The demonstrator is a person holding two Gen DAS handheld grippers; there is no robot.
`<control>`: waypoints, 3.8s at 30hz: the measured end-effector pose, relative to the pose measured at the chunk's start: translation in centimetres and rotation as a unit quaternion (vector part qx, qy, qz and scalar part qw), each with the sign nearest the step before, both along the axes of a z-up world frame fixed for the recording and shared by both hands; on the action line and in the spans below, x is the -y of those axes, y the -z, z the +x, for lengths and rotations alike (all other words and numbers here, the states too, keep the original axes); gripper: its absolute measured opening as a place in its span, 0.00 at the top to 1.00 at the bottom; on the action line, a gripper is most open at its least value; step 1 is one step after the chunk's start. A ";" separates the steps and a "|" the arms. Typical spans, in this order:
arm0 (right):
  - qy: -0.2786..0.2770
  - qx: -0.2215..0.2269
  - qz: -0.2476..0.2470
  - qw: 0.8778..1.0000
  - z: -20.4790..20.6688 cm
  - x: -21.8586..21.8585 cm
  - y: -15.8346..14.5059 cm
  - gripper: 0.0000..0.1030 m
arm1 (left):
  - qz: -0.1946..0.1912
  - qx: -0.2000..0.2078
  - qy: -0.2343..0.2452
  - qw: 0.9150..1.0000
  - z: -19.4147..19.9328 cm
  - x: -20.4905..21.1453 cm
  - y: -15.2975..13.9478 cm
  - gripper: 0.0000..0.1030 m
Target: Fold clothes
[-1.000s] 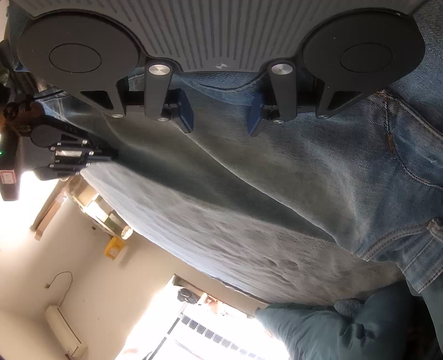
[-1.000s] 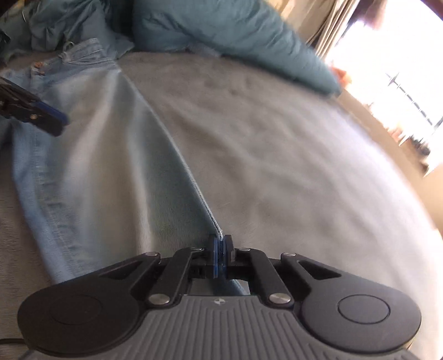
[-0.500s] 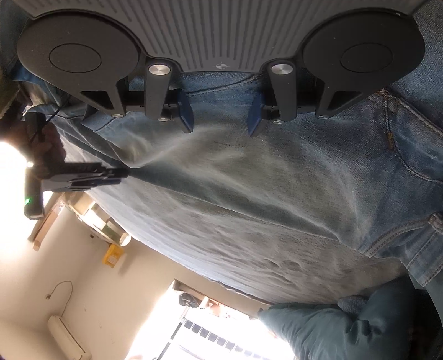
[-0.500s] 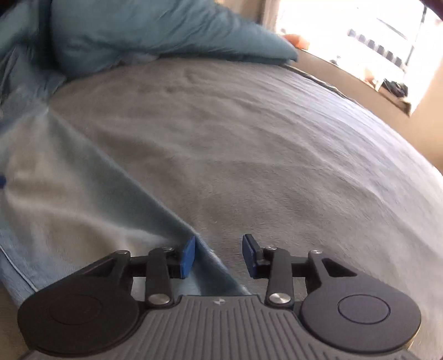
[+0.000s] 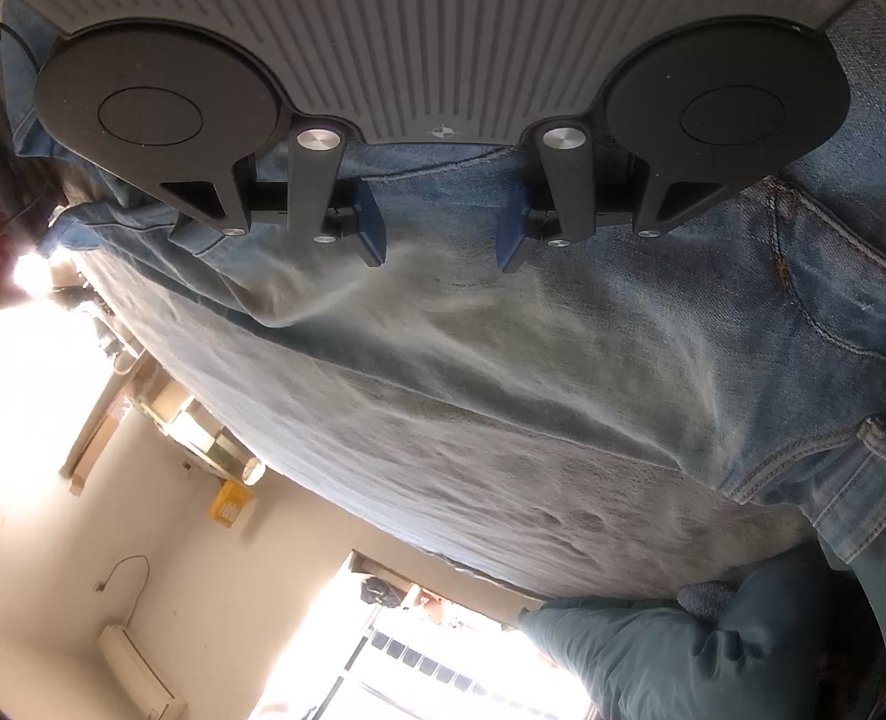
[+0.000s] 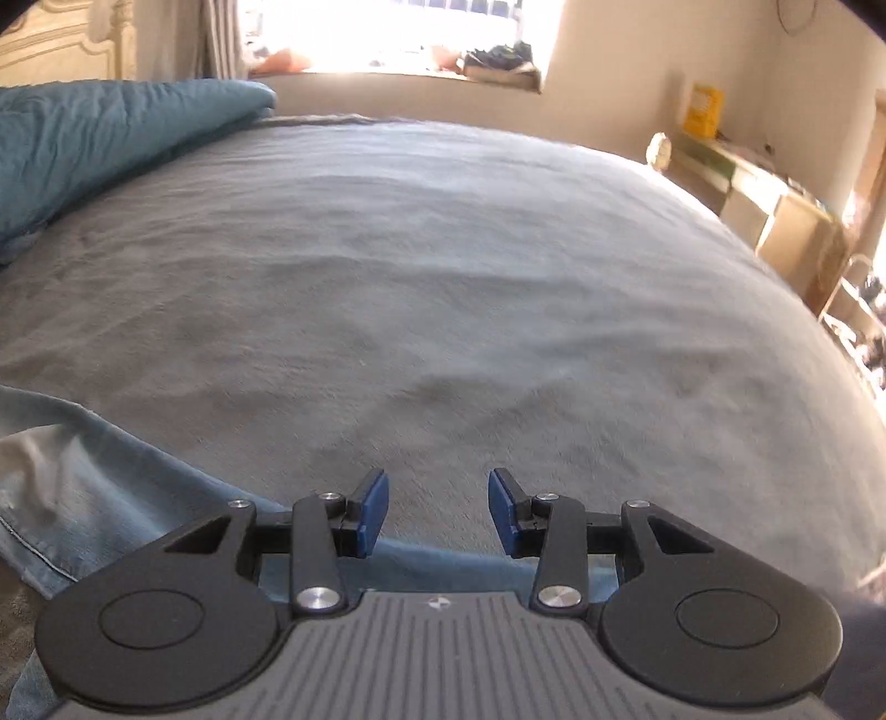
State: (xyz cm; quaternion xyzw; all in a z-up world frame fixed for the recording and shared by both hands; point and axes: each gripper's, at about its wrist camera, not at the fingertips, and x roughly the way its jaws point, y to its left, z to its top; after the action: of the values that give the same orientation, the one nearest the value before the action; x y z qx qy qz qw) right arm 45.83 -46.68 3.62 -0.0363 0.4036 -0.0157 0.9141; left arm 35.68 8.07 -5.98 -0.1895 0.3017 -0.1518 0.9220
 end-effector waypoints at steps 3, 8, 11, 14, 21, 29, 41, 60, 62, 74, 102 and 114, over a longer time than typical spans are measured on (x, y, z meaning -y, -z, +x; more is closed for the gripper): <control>-0.008 -0.026 -0.003 1.000 0.4 0.6 1.5 0.59 | -0.001 -0.001 0.000 1.000 0.0 0.1 0.1 0.57; 0.103 -0.067 -0.017 0.992 1.6 2.2 2.9 0.48 | -0.002 -0.002 0.000 1.000 0.1 0.0 0.2 0.57; 0.169 -0.074 -0.002 0.983 2.9 5.0 3.2 0.35 | -0.001 -0.002 0.000 1.000 0.1 0.1 0.1 0.57; 0.217 -0.138 0.035 0.966 4.8 7.8 4.8 0.25 | 0.001 -0.001 0.001 1.000 0.1 0.2 0.1 0.57; 0.242 -0.171 0.063 0.953 5.8 9.7 6.7 0.13 | -0.001 -0.001 0.001 1.000 0.1 0.1 0.2 0.56; 0.313 -0.159 0.086 0.932 6.1 12.9 7.2 0.13 | 0.003 0.000 0.002 1.000 0.2 0.2 0.3 0.55; 0.253 -0.129 0.032 0.958 4.5 10.7 5.6 0.85 | 0.002 0.000 0.003 1.000 0.3 0.1 0.3 0.55; 0.260 -0.001 -0.082 0.962 9.8 10.7 5.1 1.00 | 0.003 0.000 0.002 1.000 0.3 0.0 0.3 0.55; 0.277 0.001 -0.086 0.957 10.3 11.4 6.3 1.00 | 0.005 0.000 0.002 1.000 0.4 0.1 0.3 0.55; -0.071 0.115 -0.149 0.980 -2.3 -5.3 -1.6 0.65 | -0.003 -0.001 0.002 1.000 0.4 -0.1 0.4 0.55; -0.318 -0.002 -0.504 0.803 -4.6 -10.5 13.8 0.98 | -0.025 -0.009 0.004 1.000 0.6 -0.7 0.5 0.55; -0.081 0.086 -0.386 0.915 -20.6 -8.0 -4.3 0.85 | -0.045 0.056 0.017 0.997 -2.3 0.4 -3.3 0.53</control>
State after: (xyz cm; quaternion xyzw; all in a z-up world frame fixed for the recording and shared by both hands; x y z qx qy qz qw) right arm 25.21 -38.70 7.93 -0.4168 0.2818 -0.0994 0.8585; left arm 33.34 7.70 -2.67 -0.2172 0.2451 -0.1911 0.9253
